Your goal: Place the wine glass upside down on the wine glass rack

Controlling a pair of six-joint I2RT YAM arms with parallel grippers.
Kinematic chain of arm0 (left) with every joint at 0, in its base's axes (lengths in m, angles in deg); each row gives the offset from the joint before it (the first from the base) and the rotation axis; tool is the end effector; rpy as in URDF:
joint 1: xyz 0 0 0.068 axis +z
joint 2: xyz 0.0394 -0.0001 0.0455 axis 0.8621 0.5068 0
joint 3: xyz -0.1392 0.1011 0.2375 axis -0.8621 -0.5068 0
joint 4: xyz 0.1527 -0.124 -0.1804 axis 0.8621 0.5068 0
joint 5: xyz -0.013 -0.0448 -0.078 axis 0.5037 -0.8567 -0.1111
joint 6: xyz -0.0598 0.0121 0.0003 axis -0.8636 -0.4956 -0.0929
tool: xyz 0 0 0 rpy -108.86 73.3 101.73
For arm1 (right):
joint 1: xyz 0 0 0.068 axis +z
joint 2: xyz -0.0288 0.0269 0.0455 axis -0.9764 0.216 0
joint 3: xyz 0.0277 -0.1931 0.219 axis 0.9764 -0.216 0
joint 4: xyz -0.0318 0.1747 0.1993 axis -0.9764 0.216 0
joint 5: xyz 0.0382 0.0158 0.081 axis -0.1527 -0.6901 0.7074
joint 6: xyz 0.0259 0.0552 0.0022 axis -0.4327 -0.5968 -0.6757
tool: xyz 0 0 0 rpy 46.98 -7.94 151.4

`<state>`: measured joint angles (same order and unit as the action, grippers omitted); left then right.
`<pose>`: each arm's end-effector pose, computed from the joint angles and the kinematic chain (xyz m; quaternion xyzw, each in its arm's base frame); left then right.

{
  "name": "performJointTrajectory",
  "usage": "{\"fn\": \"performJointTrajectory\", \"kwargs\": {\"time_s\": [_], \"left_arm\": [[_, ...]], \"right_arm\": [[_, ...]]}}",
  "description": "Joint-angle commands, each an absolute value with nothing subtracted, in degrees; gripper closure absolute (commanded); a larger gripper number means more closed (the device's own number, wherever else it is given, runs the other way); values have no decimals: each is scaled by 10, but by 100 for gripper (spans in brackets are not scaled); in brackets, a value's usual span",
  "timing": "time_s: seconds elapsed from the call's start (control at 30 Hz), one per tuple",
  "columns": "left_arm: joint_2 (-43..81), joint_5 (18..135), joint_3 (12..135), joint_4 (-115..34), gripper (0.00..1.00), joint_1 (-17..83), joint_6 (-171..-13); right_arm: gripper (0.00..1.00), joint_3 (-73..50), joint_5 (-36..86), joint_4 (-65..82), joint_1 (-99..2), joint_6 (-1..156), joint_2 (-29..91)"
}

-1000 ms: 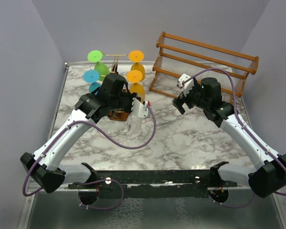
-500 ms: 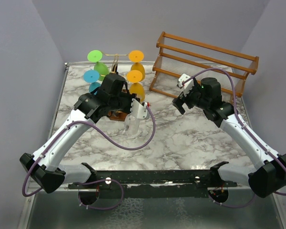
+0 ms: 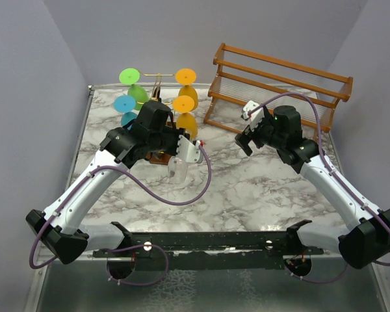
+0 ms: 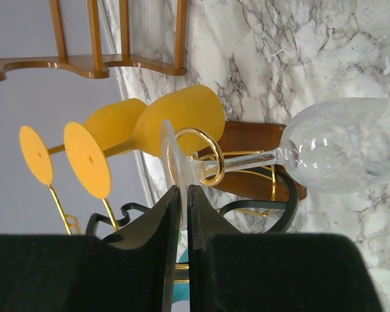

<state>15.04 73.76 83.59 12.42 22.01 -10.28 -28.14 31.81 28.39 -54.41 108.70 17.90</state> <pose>0.1972 -0.1624 0.4126 0.7533 0.4998 0.0355 0.4260 0.2471 0.1182 0.3405 -0.4032 0.7584 0.1058 0.5011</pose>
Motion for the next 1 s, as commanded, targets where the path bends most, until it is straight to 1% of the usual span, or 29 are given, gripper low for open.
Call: {"fn": "performJointTrajectory", "kwargs": {"time_s": [0.0, 0.1, 0.43, 0.97], "left_arm": [[139, 748, 832, 145, 84, 218, -110], [138, 746, 831, 151, 82, 218, -108], [137, 738, 830, 169, 80, 218, -104], [134, 729, 837, 193, 66, 218, -118]], "right_arm": [[1, -283, 331, 282, -549, 1090, 180], [0, -283, 331, 282, -549, 1090, 180], [0, -283, 331, 282, -549, 1091, 181], [0, -283, 330, 283, -549, 1092, 179]]}}
